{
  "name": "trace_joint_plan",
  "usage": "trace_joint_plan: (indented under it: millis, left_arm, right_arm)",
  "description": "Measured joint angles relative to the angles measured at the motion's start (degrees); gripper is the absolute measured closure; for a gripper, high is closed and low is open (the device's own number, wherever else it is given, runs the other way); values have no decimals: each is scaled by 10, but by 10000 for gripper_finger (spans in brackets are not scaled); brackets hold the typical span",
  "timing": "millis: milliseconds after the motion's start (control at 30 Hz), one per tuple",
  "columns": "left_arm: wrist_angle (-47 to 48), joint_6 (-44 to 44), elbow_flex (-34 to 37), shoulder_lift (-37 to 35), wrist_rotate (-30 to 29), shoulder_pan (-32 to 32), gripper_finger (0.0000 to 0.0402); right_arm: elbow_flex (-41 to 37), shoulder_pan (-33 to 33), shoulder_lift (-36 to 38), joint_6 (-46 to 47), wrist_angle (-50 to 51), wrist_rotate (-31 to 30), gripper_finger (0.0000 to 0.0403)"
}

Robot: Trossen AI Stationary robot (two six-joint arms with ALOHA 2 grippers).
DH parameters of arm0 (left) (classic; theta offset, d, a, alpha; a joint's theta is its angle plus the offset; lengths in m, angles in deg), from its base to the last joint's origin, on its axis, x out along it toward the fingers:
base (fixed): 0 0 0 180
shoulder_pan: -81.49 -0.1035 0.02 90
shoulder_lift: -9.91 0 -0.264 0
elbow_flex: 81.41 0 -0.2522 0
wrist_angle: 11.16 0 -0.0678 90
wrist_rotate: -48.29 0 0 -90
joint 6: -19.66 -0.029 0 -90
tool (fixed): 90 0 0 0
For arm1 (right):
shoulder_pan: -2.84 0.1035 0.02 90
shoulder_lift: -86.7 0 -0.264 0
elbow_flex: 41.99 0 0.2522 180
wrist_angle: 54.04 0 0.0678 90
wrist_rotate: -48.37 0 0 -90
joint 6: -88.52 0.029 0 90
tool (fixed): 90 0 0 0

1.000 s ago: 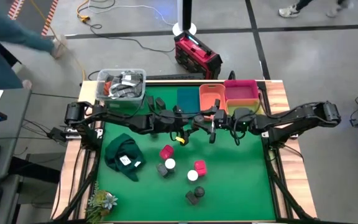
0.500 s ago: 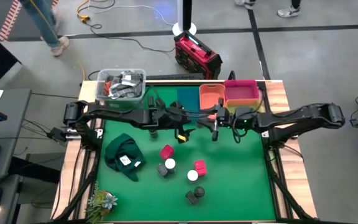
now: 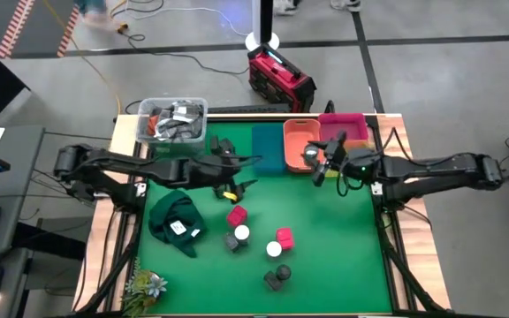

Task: Sort spices by type
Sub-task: Put the middle black seasoning bottle into the pink bin

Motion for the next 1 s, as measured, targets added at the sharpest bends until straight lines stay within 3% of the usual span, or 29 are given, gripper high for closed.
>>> trace_joint_plan:
  millis: [233, 467, 1000]
  left_arm:
    - [-107, -6, 70, -75, -17, 17, 54]
    - [-153, -20, 100, -87, -31, 23, 54]
    - [-154, -35, 100, -88, -38, 20, 54]
  right_arm:
    - [-30, -138, -6, -3, -63, -32, 172]
    - [-41, -265, -36, -3, -135, -28, 171]
    - [-41, -379, -232, 43, -281, -23, 171]
